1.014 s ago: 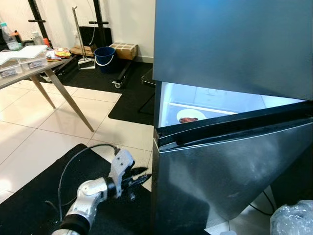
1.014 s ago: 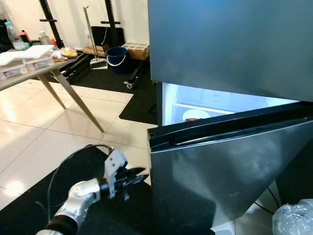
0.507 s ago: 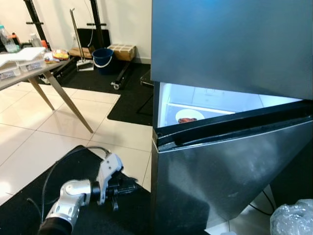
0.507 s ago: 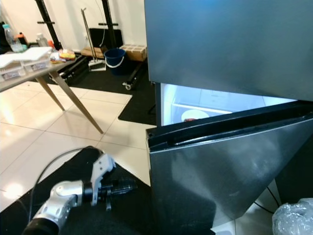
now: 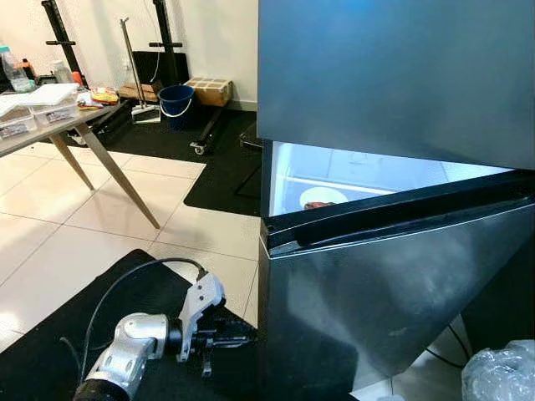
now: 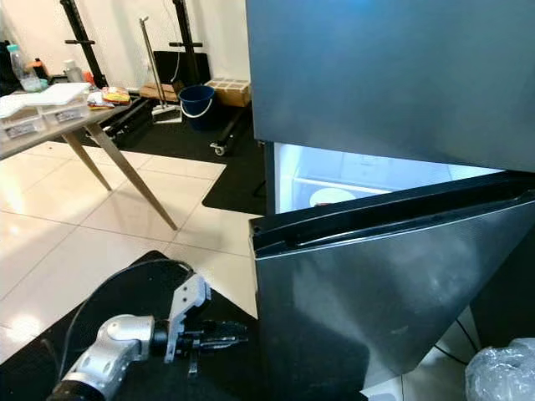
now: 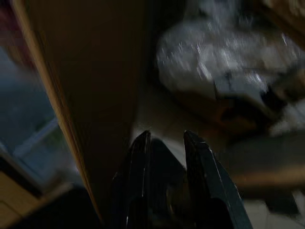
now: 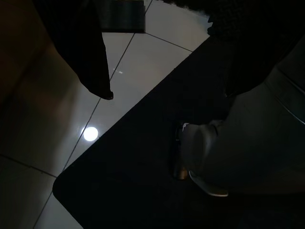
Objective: Restocking fridge
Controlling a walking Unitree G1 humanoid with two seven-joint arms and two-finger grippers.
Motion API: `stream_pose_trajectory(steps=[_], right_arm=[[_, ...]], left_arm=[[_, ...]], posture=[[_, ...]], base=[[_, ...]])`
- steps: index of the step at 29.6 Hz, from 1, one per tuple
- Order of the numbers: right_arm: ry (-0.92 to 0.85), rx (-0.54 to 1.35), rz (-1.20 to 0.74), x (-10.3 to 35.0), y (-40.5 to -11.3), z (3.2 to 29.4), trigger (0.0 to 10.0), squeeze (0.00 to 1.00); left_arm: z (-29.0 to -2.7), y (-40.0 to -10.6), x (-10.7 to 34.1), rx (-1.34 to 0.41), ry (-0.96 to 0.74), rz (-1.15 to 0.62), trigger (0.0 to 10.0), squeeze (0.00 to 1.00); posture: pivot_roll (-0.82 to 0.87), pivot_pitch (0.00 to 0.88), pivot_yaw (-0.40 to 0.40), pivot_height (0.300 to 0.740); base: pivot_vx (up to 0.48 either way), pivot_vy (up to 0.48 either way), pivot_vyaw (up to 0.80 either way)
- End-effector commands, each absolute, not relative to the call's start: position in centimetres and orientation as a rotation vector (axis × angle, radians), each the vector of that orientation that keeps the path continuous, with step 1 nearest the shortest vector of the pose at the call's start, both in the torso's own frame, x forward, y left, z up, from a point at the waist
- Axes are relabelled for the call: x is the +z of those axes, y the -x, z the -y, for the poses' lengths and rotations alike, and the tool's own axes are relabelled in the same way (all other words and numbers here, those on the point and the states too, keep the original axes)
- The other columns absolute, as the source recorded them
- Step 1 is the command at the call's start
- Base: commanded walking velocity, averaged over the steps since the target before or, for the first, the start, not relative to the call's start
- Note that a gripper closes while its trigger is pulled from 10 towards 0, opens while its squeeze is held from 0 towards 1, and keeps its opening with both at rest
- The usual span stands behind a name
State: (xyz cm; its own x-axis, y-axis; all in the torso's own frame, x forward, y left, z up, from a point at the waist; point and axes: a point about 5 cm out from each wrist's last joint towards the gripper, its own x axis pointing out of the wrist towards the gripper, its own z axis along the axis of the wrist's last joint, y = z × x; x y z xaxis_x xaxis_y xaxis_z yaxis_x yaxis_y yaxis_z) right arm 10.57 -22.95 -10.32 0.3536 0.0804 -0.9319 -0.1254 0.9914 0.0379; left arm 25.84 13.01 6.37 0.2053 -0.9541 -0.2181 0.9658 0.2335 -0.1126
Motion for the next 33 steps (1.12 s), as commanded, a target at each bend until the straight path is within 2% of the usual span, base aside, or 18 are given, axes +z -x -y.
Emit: stream_pose_trajectory(steps=[1,14,20,24,28,33], right_arm=[[0.028,0.12,-1.195,-10.3,-10.6,23.0,10.0,0.0],[0.023,0.116,-1.195,-10.3,-10.5,23.0,10.0,0.0],[0.023,0.116,-1.197,-10.4,-10.4,23.0,10.0,0.0],[0.021,0.117,-1.198,-10.4,-10.3,22.9,10.0,0.0],[0.019,0.119,-1.199,-10.4,-10.3,22.9,10.0,0.0],[0.018,0.122,-1.201,-10.4,-10.3,22.8,10.0,0.0]], left_arm=[[-12.5,-26.6,7.6,-1.319,-0.032,-0.195,10.0,0.0],[-10.8,-27.2,9.1,-1.367,0.017,-0.122,10.0,0.0],[-10.9,-27.4,9.2,-1.368,0.027,-0.134,10.0,0.0],[-11.2,-26.4,8.5,-1.429,0.013,-0.205,10.0,0.0],[-12.7,-24.5,7.4,-1.543,-0.029,-0.368,10.0,0.0],[-13.7,-23.2,7.4,-1.615,-0.026,-0.45,10.0,0.0]], posture=[[-0.08,0.0,0.01,0.74],[-0.09,0.0,0.014,0.74],[-0.09,0.0,0.014,0.74],[-0.09,0.0,0.015,0.74],[-0.09,0.0,0.016,0.74],[-0.09,0.0,0.015,0.74]], base=[[0.0,0.0,0.0],[0.0,0.0,0.0],[0.0,0.0,0.0],[0.0,0.0,0.0],[0.0,0.0,0.0],[0.0,0.0,0.0]])
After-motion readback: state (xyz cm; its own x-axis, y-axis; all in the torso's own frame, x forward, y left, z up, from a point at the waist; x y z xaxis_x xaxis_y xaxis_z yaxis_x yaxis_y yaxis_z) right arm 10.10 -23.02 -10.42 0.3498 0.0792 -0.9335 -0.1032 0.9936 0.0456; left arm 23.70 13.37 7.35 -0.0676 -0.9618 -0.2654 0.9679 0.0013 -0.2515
